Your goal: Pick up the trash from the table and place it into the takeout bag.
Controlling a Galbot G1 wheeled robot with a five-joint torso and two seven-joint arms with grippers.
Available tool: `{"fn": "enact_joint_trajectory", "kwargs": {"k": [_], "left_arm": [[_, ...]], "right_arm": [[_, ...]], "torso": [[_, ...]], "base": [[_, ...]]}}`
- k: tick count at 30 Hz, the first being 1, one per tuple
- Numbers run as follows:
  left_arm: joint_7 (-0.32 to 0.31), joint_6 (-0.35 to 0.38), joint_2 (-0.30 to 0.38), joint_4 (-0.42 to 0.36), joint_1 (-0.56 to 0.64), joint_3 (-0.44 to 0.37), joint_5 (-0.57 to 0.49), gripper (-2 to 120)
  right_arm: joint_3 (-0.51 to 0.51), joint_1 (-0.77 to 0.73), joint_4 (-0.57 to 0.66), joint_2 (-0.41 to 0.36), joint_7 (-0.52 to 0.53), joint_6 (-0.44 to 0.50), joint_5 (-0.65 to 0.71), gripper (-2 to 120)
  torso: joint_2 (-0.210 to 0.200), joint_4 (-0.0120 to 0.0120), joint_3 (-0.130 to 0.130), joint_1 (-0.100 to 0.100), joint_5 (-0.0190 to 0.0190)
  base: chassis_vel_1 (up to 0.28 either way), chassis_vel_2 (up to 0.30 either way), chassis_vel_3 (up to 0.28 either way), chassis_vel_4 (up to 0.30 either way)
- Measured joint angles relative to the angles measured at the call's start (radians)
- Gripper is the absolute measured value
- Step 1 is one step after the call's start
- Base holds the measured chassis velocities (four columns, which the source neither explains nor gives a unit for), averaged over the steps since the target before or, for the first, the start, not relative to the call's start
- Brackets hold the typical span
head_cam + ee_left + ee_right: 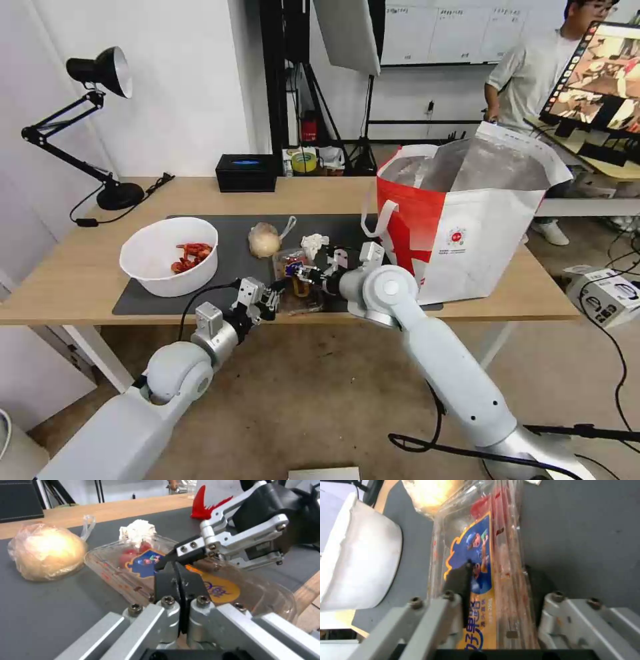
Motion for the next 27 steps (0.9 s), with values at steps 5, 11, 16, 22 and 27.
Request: {"fn": "enact_joint_trajectory", "kwargs": {"k": [5,11,16,22,27], "left_arm": [[0.0,-0.001,0.001,-0.001,0.004,-0.003,0.0,0],[0.002,-0.001,0.0,-0.001,0.006,-0.004,0.0,0],[0.003,-0.001,0.002,-0.002,0.008,-0.006,0.0,0],[0.004,-0.003,0.007,-0.019,0.023,-0.028,-0.001,0],[0.004,-0.006,0.005,-0.033,0.05,-0.07,-0.003,0]], "right_arm": [[0.002,0.003,-0.004,-0.001,-0.004,0.004,-0.001,9],[0.003,0.004,-0.006,-0.004,-0.011,0.006,-0.002,0],[0.012,-0.001,-0.003,-0.01,-0.035,0.012,-0.003,0],[0.036,-0.015,0.02,-0.025,-0.085,0.03,-0.011,0],[0.061,-0.026,0.062,-0.051,-0.141,0.043,-0.043,0]], "torso": [[0.0,0.0,0.0,0.0,0.0],[0.0,0.0001,0.0,0.0,0.0],[0.0,0.0002,0.0,0.0,0.0],[0.0,0.0,0.0,0.0,0.0],[0.0,0.0001,0.0,0.0,0.0]], "base": [[0.0,0.0,0.0,0.0],[0.0,0.0,0.0,0.0],[0.0,0.0,0.0,0.0],[0.0,0.0,0.0,0.0],[0.0,0.0,0.0,0.0]]}}
